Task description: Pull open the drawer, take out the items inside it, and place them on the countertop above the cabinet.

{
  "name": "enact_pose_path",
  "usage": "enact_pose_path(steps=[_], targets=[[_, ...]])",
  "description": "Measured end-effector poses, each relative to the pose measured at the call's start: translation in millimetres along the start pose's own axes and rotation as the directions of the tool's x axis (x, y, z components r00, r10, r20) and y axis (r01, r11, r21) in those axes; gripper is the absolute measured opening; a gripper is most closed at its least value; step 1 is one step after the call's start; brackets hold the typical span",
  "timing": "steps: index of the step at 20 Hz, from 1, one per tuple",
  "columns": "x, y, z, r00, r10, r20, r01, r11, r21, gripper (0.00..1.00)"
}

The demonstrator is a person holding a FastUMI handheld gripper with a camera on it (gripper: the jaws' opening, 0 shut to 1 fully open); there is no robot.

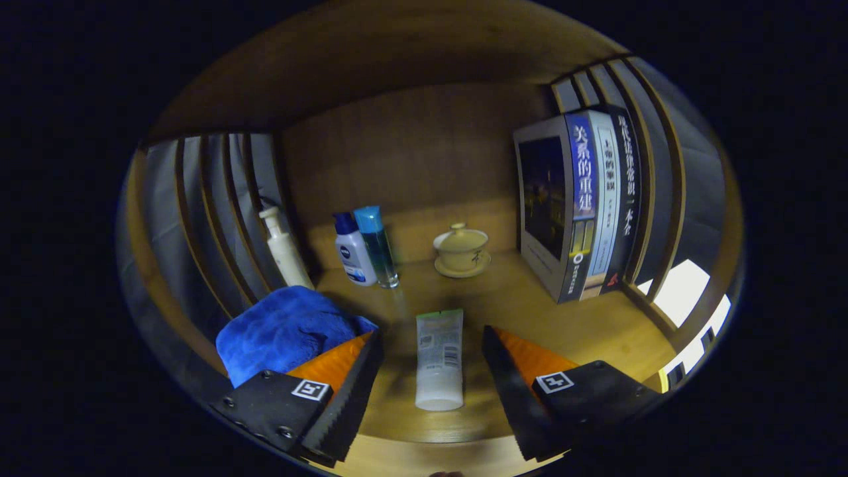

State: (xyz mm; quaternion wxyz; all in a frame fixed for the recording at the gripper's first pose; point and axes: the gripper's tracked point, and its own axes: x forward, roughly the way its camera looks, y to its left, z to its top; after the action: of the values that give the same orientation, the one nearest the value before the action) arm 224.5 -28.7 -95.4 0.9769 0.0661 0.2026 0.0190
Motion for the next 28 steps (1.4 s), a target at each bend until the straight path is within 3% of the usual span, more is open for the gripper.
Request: enact_pose_path(steps=[4,9,14,18,21,24,28], targets=[[-47.5,-3.6,30.3,0.995,0.020,0.100,-0.015,0.999,-0.050,0.99],[-127.5,-28.8,45.0,0.976,-0.002,0.216,0.034,0.989,-0.142,0.99],[-196.4,-50.7,23.8,0.954,-0.033,0.297,0.094,0.977,-0.193,0.99],[-230.2,-48.6,-11.2,0.943,-0.044,0.331,0.095,0.985,-0.141,0.99],[-239.5,-59.6,-30.9,0.934,-0.074,0.350,0.138,0.977,-0.164,0.98],[-248.8,-91.1,-44.3,0.912,-0.160,0.379,0.234,0.959,-0.159,0.98],[-255.7,-113.0,-67.8,0.905,-0.189,0.380,0.267,0.950,-0.161,0.98]])
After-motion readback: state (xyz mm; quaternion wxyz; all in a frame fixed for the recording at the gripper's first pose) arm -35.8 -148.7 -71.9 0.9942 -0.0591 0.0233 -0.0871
